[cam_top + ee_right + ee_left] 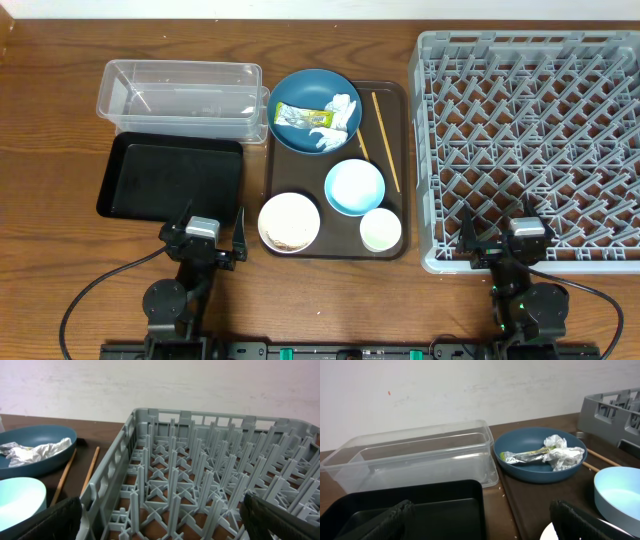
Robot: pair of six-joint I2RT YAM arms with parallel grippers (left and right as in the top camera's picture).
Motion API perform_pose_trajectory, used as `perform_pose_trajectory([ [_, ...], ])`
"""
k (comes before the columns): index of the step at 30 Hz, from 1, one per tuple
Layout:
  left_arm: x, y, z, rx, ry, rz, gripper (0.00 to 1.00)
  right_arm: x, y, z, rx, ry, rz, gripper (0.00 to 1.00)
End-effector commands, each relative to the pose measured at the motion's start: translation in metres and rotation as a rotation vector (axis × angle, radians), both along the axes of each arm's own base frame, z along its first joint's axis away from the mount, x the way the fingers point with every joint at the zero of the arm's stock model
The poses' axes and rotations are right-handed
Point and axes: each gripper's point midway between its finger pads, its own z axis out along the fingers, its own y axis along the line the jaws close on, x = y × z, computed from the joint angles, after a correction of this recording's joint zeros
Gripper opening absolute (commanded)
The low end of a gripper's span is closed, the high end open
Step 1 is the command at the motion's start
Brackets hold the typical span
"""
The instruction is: Sort waste into correct bins and load items into the dishwasher rack
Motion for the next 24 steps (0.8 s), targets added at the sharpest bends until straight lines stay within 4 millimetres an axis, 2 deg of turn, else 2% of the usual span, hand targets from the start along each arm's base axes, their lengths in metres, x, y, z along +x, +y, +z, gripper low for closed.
perform_pose_trajectory([
  [1, -0.0005, 0.0013, -0.0153, -0.016, 0.048, 0.008, 0.88, -0.0004, 0.0018, -0.0006, -0.004, -0.002, 0.006, 0.99],
  [24, -0.0012, -0.0043, -0.0134, -0.02, 0.041, -0.025, 0.88, -0.0006, 0.0045, -0.0004, 0.008, -0.002, 0.022, 0.99],
])
